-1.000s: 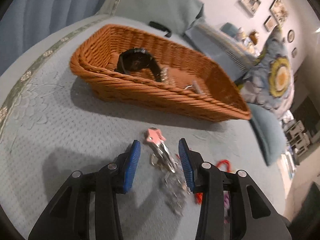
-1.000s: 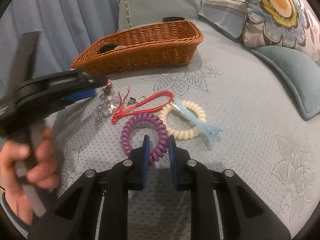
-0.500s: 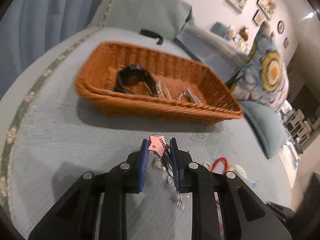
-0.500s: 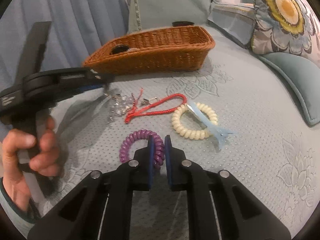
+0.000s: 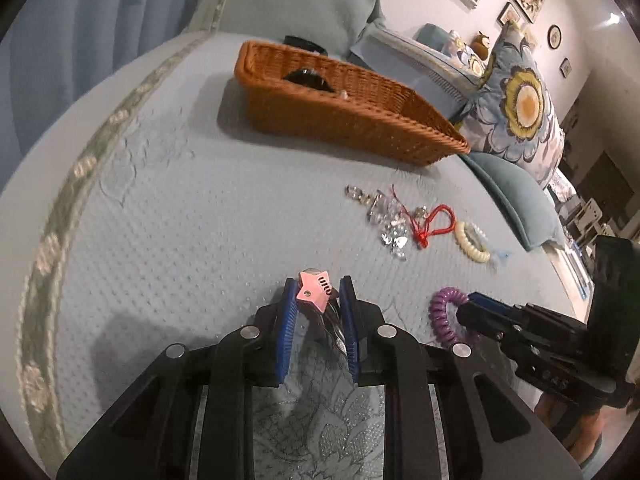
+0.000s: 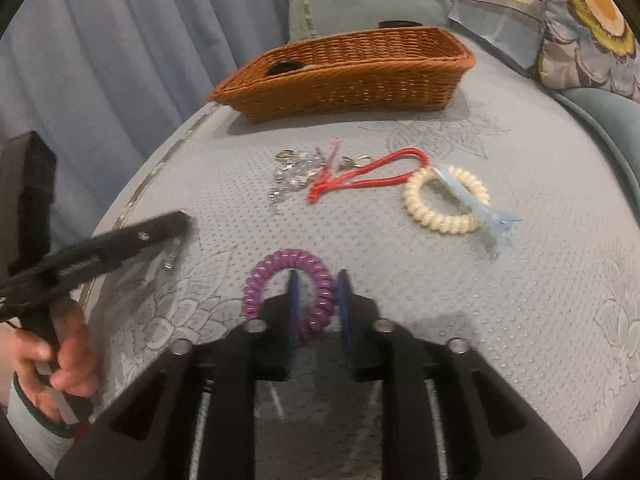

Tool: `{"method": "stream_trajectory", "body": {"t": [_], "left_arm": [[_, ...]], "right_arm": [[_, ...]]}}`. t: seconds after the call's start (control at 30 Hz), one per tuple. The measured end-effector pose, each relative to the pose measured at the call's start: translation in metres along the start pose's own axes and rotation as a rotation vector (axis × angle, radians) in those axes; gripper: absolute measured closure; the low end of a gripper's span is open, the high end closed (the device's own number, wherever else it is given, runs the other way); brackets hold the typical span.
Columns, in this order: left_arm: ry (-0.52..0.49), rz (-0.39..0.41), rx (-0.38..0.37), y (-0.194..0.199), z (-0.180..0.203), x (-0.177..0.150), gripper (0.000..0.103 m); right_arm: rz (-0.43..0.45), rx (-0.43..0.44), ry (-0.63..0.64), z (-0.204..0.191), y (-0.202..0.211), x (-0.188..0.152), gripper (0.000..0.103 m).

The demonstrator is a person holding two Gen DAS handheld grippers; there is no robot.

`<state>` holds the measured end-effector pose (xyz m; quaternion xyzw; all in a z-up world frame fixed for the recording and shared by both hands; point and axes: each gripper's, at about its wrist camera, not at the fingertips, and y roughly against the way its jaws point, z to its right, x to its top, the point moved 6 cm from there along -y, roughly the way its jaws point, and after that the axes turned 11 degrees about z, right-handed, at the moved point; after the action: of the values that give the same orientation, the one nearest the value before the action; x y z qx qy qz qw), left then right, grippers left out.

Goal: Organize jewelry
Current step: 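Carry the keychain and coil bracelet into the basket and open both grippers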

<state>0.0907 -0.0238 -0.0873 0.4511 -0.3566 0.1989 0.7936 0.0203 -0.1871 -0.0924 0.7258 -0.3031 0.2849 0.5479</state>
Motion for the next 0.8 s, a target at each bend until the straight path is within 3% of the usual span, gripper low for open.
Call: {"method": "stream_trajectory", "body": {"t": [0.23,0.27,0.33,0.37,0.63,0.8], "left_arm": [[-0.026,0.004,-0.015,0.001,0.007,-0.001,0.083],[-0.032,0.005,-0.013,0.001,0.009,-0.001,0.083],[-0.031,0.008,-0.019,0.001,0.011,-0.001,0.083],[-0.027,0.012,-0.025,0.002,0.011,-0.001,0.083],[-0.035,0.106,-0.069,0.024,0.021,0.017,0.083],[-0.085,0.193,-0.09,0.039,0.041,0.054,0.083]], "right_arm": [[0.008,-0.116,0.15,-0.012,-0.008,-0.003,0.075],[0.008,-0.131,0.186,-0.016,-0.008,-0.004,0.077],[0.007,-0.12,0.233,-0.025,-0.008,-0.007,0.093],[0.014,-0.129,0.252,-0.028,-0.007,-0.008,0.093],[0.219,-0.099,0.208,-0.031,0.04,0.024,0.094],[0.297,-0.118,0.156,-0.017,0.055,0.071,0.094]]}}
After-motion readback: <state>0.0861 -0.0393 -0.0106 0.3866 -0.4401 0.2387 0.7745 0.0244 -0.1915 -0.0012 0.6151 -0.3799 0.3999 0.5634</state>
